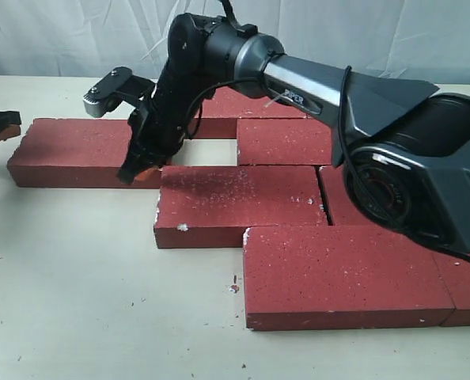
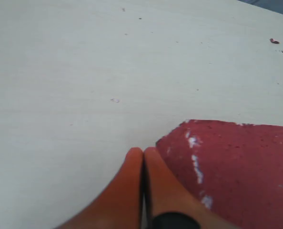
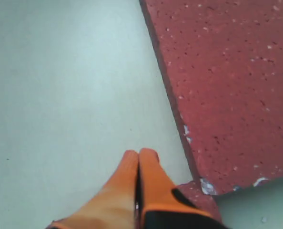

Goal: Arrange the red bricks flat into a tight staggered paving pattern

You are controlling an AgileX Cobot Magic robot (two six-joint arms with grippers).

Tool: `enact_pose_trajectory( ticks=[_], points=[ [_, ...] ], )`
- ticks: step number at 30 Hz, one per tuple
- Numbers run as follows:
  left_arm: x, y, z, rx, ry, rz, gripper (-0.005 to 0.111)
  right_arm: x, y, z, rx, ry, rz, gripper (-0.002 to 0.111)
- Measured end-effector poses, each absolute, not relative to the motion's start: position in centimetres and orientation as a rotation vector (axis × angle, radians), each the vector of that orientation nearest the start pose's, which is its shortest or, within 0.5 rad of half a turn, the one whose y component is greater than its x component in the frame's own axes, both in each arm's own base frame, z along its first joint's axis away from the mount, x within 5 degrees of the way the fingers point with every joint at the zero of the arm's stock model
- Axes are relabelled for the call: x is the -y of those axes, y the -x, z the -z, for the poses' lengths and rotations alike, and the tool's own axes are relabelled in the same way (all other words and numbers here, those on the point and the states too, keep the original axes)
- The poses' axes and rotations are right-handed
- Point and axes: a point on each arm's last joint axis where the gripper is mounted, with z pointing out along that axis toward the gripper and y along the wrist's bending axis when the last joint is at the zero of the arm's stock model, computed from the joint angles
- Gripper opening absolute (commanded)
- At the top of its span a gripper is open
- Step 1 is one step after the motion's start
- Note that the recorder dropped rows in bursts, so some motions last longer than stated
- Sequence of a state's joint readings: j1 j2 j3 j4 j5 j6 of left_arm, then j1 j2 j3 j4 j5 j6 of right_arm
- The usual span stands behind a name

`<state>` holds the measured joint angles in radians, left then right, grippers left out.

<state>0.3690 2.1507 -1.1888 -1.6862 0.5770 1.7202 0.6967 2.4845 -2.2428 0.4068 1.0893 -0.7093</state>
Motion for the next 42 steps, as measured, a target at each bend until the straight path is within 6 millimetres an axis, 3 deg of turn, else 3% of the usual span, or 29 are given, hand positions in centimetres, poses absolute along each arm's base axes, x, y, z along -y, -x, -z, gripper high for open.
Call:
enact_pose_trajectory(
  ticks=[7, 13, 21, 28, 32, 38, 42],
  points=[
    [-11.2, -40.5, -10.5, -2.261, 0.164, 0.478, 0.000, -37.0, -39.4, -15.1, -2.160, 1.610, -0.477, -0.001],
    [-10.5, -40.5, -10.9, -2.223, 0.127, 0.585, 0.000, -36.9, -39.8, -15.0, -2.138, 1.605, -0.438, -0.001],
    [-10.4, -40.5, -10.9, -2.217, 0.123, 0.598, 0.000, -36.7, -39.4, -15.0, -2.167, 1.640, -0.444, -0.001],
    [-10.4, -40.5, -11.0, -2.213, 0.129, 0.601, 0.000, -35.7, -39.1, -19.6, -2.149, 1.610, -0.356, -0.001],
    [-9.9, -40.6, -11.0, -2.214, 0.107, 0.600, 0.000, -33.8, -40.1, -22.0, -2.202, 1.493, -0.249, -0.001],
    [-8.8, -40.9, -11.0, -2.215, 0.048, 0.604, 0.000, -30.9, -41.6, -22.1, -2.315, 1.435, -0.193, -0.001],
    [-8.7, -41.0, -11.0, -2.212, 0.050, 0.605, 0.000, -30.1, -42.0, -22.0, -2.342, 1.416, -0.193, -0.001]
  ],
)
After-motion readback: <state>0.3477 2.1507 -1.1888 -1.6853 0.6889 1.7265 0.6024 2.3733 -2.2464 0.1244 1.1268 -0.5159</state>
